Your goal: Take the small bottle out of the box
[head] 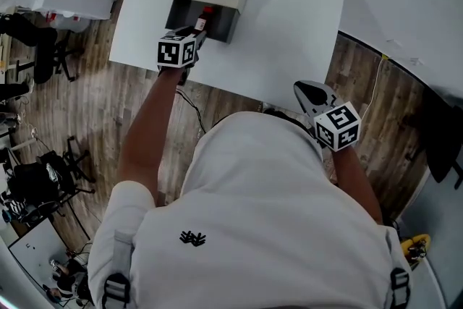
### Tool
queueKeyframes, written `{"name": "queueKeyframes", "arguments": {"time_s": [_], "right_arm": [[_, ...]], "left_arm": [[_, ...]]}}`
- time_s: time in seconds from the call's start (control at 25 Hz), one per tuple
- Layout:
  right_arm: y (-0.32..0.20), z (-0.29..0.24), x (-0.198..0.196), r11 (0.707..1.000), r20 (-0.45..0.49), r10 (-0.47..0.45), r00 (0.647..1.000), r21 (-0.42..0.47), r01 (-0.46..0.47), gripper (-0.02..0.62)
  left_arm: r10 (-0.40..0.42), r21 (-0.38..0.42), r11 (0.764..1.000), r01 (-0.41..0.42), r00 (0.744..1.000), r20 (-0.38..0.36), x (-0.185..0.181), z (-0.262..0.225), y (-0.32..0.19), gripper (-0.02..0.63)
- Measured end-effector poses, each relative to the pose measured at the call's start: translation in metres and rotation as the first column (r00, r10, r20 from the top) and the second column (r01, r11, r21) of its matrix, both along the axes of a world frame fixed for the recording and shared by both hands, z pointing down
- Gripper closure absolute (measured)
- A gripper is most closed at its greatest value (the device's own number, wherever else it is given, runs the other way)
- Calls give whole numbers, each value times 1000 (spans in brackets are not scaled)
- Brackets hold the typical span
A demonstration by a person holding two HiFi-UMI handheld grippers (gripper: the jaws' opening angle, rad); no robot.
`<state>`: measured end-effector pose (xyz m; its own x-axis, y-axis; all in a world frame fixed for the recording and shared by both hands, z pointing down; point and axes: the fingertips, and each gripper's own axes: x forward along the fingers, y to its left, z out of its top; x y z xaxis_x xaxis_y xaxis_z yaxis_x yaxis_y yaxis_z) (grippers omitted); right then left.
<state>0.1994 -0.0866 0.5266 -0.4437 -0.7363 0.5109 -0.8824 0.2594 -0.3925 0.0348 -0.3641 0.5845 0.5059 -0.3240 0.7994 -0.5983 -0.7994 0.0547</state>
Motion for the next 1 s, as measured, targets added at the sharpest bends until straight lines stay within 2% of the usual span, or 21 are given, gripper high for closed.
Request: {"name": "queueKeyframes", "arguments": {"time_s": [0.32,0.52,0.76,0.92,1.0], "right_arm": [[-6,6,12,1000,26,10,1000,-23,-9,586],[-8,11,23,999,43,20,999,-35,-19,586],[-7,16,32,998,53,32,998,-53,-30,586],[-6,19,37,997,56,38,998,-64,-34,586],[-5,19,39,997,56,43,998,-66,-39,586]], "left_arm": [[16,-53,999,-7,985,169,-5,33,-28,368],[48,-93,995,-27,970,238,2,47,-33,344],[67,-125,992,-25,935,347,3,65,-41,344],[62,-115,993,-17,915,398,3,71,-44,391],[62,-114,993,-16,909,413,2,72,-45,394]]}}
